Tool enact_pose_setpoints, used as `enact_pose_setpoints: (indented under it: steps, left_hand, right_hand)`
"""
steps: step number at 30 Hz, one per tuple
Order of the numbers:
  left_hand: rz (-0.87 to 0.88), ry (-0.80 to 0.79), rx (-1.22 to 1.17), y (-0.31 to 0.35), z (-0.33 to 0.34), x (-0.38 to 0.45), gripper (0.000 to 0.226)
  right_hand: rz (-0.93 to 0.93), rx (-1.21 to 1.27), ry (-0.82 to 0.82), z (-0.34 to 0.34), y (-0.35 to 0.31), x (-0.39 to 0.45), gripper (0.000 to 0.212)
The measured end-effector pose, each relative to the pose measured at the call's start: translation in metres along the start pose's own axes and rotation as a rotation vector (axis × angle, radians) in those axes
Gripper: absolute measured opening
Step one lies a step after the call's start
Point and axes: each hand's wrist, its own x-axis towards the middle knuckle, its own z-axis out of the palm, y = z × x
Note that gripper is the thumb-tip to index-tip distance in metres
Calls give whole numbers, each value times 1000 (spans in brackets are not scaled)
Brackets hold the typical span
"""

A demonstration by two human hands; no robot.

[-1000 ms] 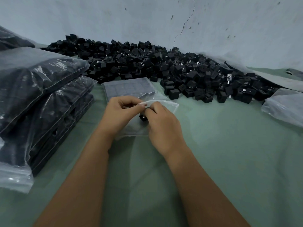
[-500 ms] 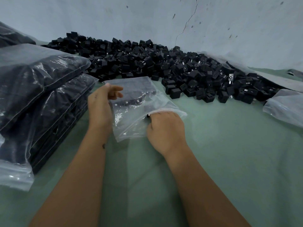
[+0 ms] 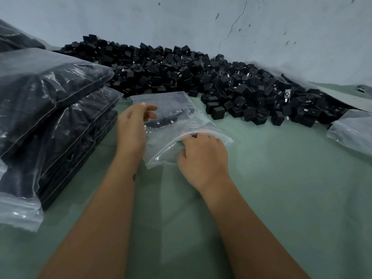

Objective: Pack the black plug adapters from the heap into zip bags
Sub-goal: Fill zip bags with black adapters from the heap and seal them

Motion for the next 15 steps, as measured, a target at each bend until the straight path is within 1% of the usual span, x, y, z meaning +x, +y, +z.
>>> enact_pose_setpoints:
  steps: [1, 2, 4, 5, 9, 11, 13, 14, 15]
  left_hand:
    - [8, -1, -4, 0, 0, 1, 30]
    - [14, -3, -8, 0, 0, 1, 30]
    - [19, -3, -16, -1, 0, 2, 30]
    - [19, -4, -18, -1, 0, 3, 30]
    - [6, -7, -20, -3, 1, 4, 28]
    - [8, -10, -24, -3, 2, 4, 28]
    - [7, -8, -34, -3, 1, 4, 27]
    - [-1, -3, -37, -3, 1, 4, 27]
    - [-10, 4, -41, -3, 0, 4, 27]
  right_hand:
    - [-6, -6, -8, 2, 1, 0, 17]
    - [-5, -10, -19, 3, 2, 1, 20]
    - [-9, -13, -34, 7, 4, 3, 35]
    - [-16, -13, -33, 8, 5, 4, 38]
    - [-41, -35, -41, 12, 8, 8, 40]
    - [-29, -32, -49, 13, 9, 11, 37]
    - [-19, -20, -52, 14, 10, 17, 24]
    - [-10, -14, -44, 15, 9, 21, 21]
    - [-2, -6, -36, 15, 9, 24, 24]
